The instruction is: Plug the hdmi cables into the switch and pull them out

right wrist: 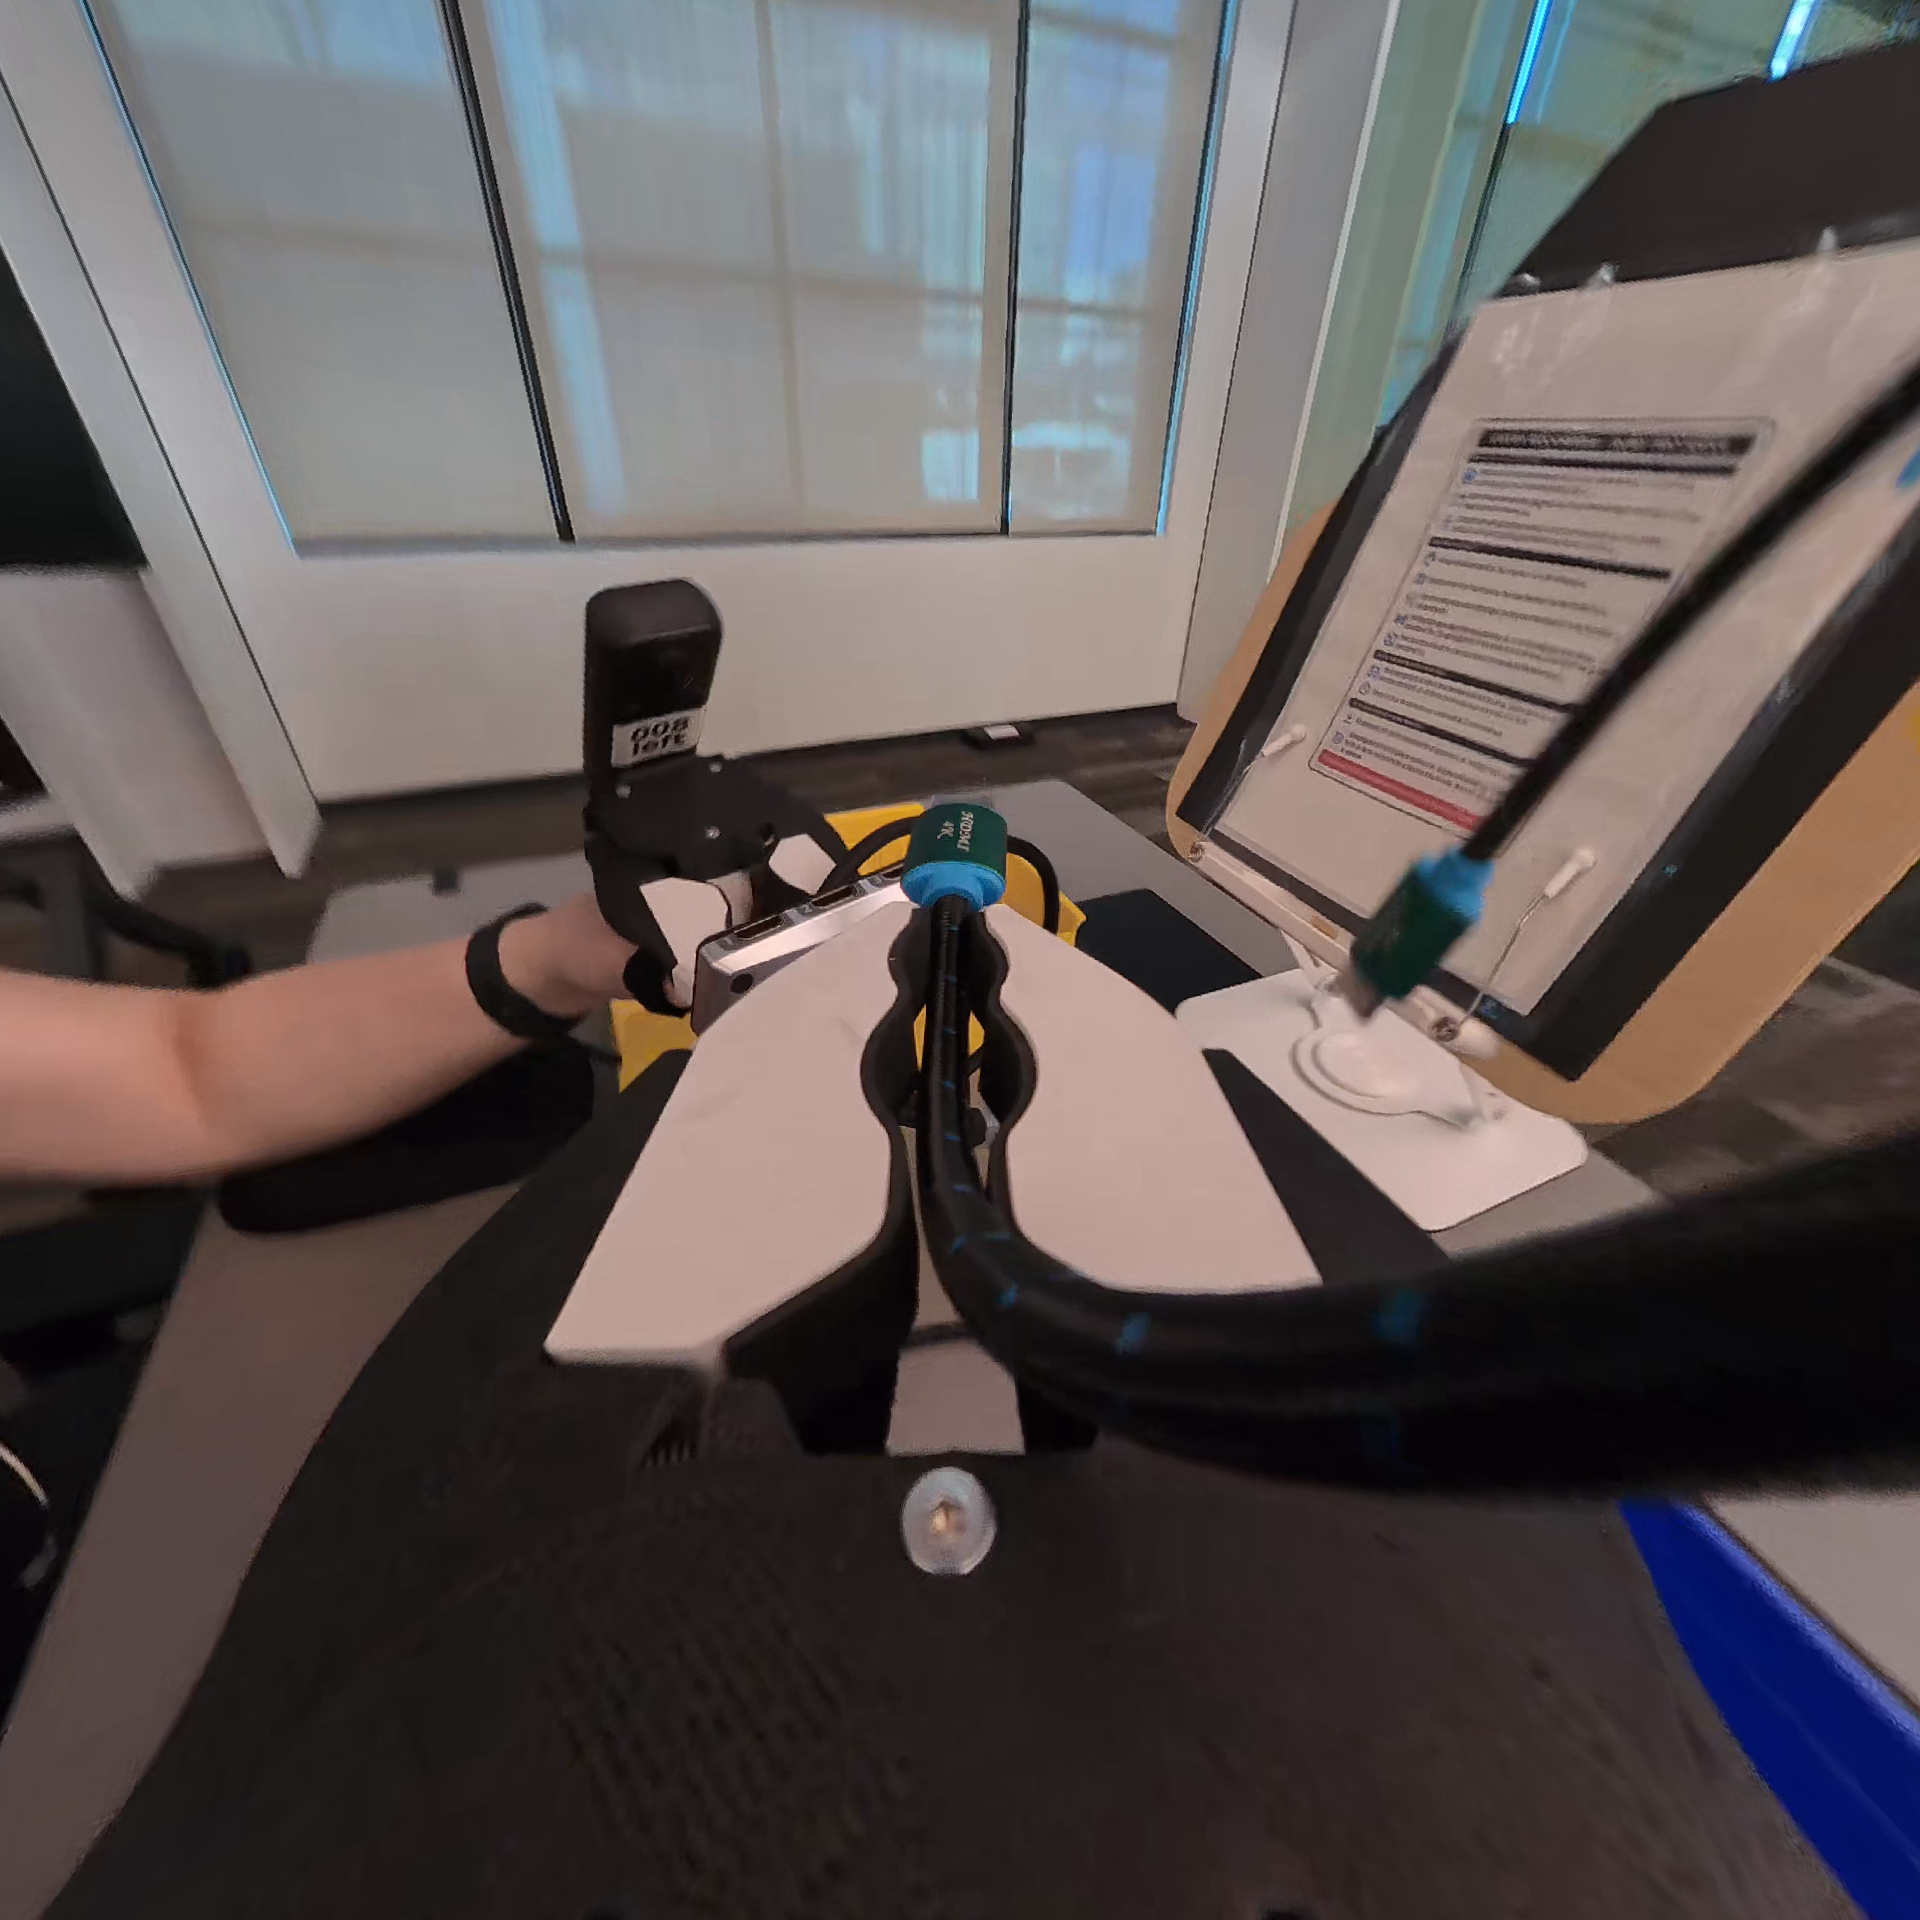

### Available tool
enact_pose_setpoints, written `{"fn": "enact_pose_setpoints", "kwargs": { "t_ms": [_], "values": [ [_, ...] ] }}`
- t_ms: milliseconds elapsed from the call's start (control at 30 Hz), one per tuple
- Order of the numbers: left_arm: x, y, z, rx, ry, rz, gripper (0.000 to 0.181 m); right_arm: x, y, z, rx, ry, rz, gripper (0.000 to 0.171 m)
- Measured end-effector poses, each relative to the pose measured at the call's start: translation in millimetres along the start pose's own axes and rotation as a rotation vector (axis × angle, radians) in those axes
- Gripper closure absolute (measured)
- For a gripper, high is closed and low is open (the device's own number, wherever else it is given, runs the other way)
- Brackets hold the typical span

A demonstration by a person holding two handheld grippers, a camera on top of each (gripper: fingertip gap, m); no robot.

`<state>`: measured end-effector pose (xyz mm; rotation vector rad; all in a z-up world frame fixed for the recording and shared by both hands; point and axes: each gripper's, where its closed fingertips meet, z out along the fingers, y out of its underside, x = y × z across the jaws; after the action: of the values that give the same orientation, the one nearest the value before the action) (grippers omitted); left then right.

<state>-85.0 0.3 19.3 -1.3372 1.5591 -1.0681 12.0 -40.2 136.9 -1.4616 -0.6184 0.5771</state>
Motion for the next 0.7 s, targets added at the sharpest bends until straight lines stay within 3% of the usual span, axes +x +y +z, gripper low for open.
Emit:
{"fn": "enact_pose_setpoints", "kwargs": {
  "t_ms": [167, 467, 700],
  "values": [
    [13, -3, 7, 0.004, 0.062, 0.024, 0.145, -6, -12, -2, -0.16, 0.011, -0.052, 0.164],
    [30, 3, 21, -0.001, 0.155, 0.012, 0.145, -33, -6, 3, -0.683, 0.001, -0.066, 0.164],
    [47, 2, 22, 0.06, 0.285, -0.038, 0.145, -73, 12, 17, -0.896, -0.064, 0.071, 0.163]
  ]
}}
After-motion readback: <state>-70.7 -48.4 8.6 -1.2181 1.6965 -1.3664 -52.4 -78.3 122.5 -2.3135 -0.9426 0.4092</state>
